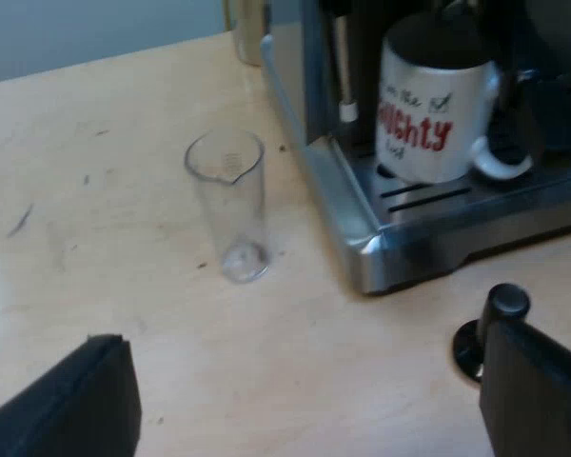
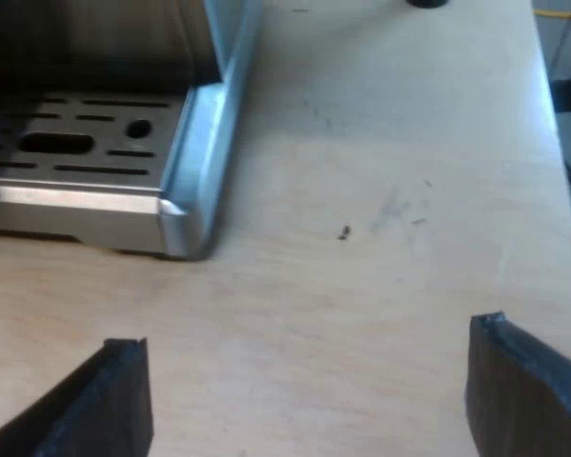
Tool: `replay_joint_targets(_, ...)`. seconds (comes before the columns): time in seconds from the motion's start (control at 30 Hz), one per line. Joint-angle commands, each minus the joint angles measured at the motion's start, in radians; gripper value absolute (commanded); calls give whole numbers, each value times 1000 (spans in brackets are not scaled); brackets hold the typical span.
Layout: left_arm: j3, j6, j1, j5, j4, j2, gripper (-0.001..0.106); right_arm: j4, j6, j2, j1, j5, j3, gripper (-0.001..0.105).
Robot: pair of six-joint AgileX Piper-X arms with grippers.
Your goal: Remove mug from coffee machine
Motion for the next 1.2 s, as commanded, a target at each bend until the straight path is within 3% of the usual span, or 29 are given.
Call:
replay_joint_targets(0.03, -7, -6, -38, 10, -49, 27, 83, -11, -20, 40, 15, -44, -43, 70)
replay_joint_targets(0.23, -7, -6, -118, 15, -121, 77, 83, -35, -27, 132, 116, -60, -93, 70)
replay_joint_targets(0.3, -7, -6, -138, 46, -159, 92, 83, -52, -33, 170, 166, -60, -110, 70)
replay_joint_targets(0.6, -7, -6, -227, 84, -198, 174, 83, -142, -46, 310, 417, -28, -145, 70)
replay_joint_targets(1.07, -7, -6, -231, 109, -221, 189, 83, -332, -14, 534, 711, 125, -145, 70)
replay_joint_targets(1.2, -7, -6, -231, 117, -221, 189, 83, -387, 50, 609, 749, 125, -145, 70)
